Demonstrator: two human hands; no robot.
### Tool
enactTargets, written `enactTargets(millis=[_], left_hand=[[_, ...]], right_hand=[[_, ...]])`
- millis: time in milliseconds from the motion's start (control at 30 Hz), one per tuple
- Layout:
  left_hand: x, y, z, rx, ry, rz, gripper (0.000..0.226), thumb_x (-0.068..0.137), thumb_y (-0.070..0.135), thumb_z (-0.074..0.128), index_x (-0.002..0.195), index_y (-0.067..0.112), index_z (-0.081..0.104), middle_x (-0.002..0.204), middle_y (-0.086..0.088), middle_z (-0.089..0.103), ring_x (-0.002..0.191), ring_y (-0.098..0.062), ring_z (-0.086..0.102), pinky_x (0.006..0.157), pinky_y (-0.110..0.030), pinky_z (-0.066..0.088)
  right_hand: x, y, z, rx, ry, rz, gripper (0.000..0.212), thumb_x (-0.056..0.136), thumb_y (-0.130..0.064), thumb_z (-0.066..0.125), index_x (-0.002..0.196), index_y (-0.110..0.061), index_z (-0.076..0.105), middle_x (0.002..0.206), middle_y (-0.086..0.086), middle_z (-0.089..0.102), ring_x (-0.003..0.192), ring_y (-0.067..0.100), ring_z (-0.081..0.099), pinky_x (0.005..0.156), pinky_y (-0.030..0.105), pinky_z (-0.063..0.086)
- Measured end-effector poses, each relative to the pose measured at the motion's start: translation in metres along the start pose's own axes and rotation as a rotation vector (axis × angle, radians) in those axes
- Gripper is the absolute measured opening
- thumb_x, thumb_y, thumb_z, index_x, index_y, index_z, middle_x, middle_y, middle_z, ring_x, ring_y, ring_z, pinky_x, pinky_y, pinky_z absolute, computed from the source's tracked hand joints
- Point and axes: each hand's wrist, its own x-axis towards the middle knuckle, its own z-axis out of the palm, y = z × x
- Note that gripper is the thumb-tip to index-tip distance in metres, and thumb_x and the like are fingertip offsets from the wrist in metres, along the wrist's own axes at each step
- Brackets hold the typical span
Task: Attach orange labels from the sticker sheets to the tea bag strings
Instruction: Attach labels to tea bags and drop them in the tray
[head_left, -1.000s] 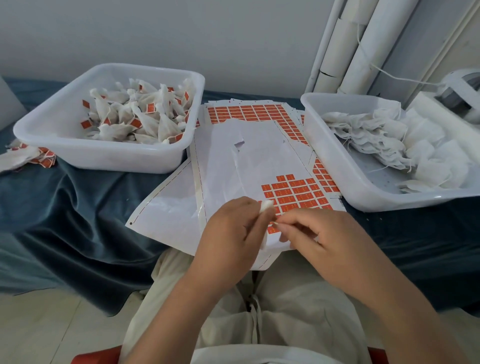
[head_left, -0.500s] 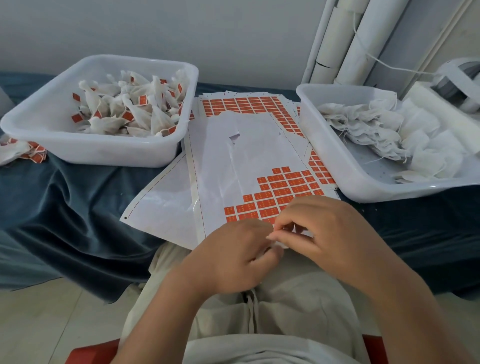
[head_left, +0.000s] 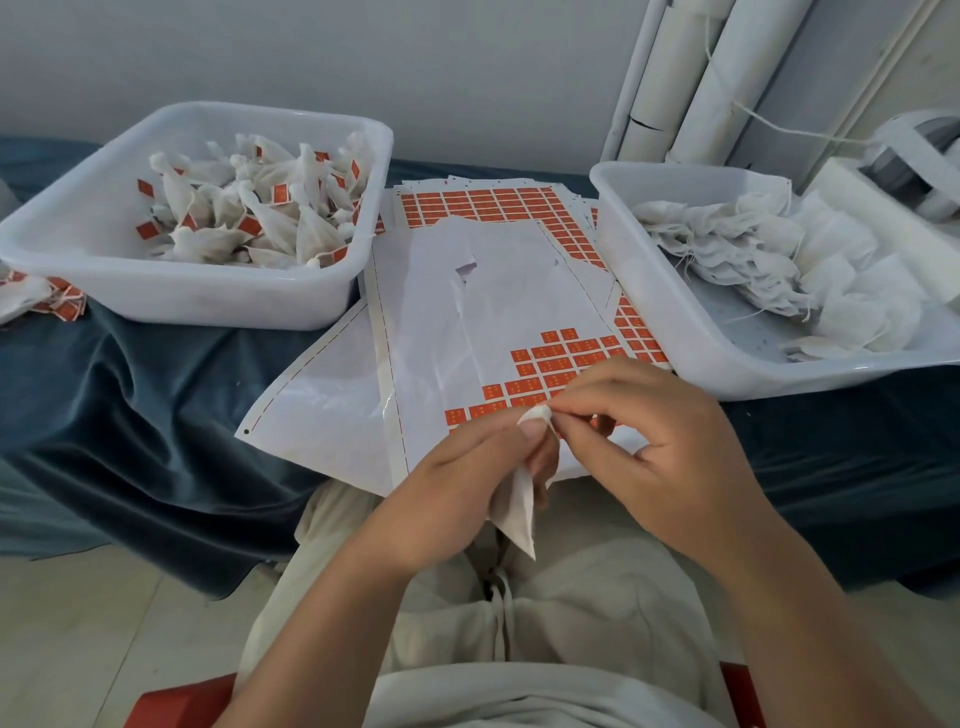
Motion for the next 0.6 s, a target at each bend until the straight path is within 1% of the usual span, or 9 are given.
enactTargets(millis=[33,100,200,267,333,367,433,500,600], left_hand=[[0.000,-0.001,0.001,-0.013,0.014,-0.011,0.038,0.107,0.052,0.045,0.078,0.030,0.057,0.079,0.007,0.055,0.079,-0.021,0.053,0.083,-0.052,0.047],[0.000,-0.001,0.001,-0.033,0.054,-0.034,0.038,0.106,0.050,0.046,0.078,0.027,0.058,0.079,0.005,0.055,0.080,-0.021,0.055,0.083,-0.046,0.047],[0.000,0.000,-0.003,0.069,0.073,-0.051,0.041,0.106,0.049,0.043,0.079,0.020,0.055,0.081,0.004,0.054,0.082,-0.020,0.054,0.084,-0.036,0.046],[-0.001,0.002,-0.005,0.142,0.062,-0.056,0.041,0.107,0.046,0.041,0.082,0.016,0.053,0.082,0.007,0.053,0.083,-0.016,0.053,0.085,-0.039,0.045],[-0.002,0.003,-0.006,0.185,0.060,-0.067,0.039,0.108,0.042,0.040,0.083,0.015,0.053,0.081,0.009,0.053,0.081,-0.013,0.051,0.083,-0.040,0.043],[-0.002,0.004,-0.006,0.203,0.067,-0.075,0.038,0.109,0.040,0.040,0.082,0.016,0.053,0.080,0.009,0.052,0.080,-0.012,0.050,0.081,-0.037,0.041],[-0.001,0.005,-0.005,0.222,0.088,-0.083,0.037,0.109,0.038,0.039,0.078,0.024,0.054,0.076,0.013,0.051,0.073,-0.008,0.048,0.074,-0.024,0.038],[-0.001,0.006,-0.004,0.217,0.096,-0.077,0.039,0.111,0.035,0.039,0.075,0.030,0.054,0.072,0.019,0.051,0.069,-0.002,0.047,0.070,-0.015,0.038],[0.000,0.005,-0.005,0.186,0.091,-0.090,0.040,0.111,0.034,0.040,0.075,0.034,0.055,0.073,0.021,0.052,0.071,0.000,0.049,0.072,-0.012,0.038]], right_hand=[[0.000,0.000,0.000,-0.019,0.003,-0.018,0.013,0.098,-0.011,0.067,0.095,-0.011,0.080,0.089,-0.007,0.068,0.083,0.009,0.062,0.074,0.023,0.050],[-0.001,-0.001,0.000,-0.014,-0.005,-0.043,0.015,0.102,-0.015,0.066,0.097,-0.012,0.080,0.090,-0.006,0.069,0.084,0.010,0.064,0.075,0.026,0.051],[-0.001,-0.002,-0.001,-0.059,-0.021,-0.065,0.020,0.101,-0.023,0.063,0.097,-0.015,0.081,0.090,-0.008,0.070,0.084,0.008,0.065,0.075,0.025,0.051],[-0.001,-0.002,0.000,-0.103,-0.008,-0.063,0.018,0.100,-0.022,0.065,0.093,-0.015,0.082,0.088,-0.009,0.071,0.081,0.006,0.064,0.074,0.025,0.052],[-0.002,-0.001,0.003,-0.135,0.026,-0.059,0.017,0.098,-0.020,0.067,0.091,-0.015,0.082,0.086,-0.007,0.071,0.078,0.007,0.064,0.071,0.028,0.053],[-0.002,-0.001,0.004,-0.157,0.042,-0.064,0.017,0.097,-0.019,0.067,0.090,-0.015,0.081,0.084,-0.006,0.071,0.077,0.007,0.064,0.070,0.030,0.053],[-0.002,0.000,0.007,-0.219,0.063,-0.085,0.016,0.097,-0.017,0.066,0.089,-0.014,0.080,0.084,-0.005,0.071,0.076,0.010,0.064,0.070,0.031,0.054],[-0.003,0.001,0.009,-0.273,0.077,-0.104,0.015,0.097,-0.016,0.066,0.089,-0.012,0.078,0.085,-0.003,0.070,0.076,0.012,0.063,0.071,0.030,0.054],[-0.002,0.000,0.012,-0.277,0.081,-0.065,0.020,0.097,-0.021,0.060,0.088,-0.012,0.075,0.086,-0.006,0.067,0.076,0.005,0.057,0.074,0.017,0.048]])
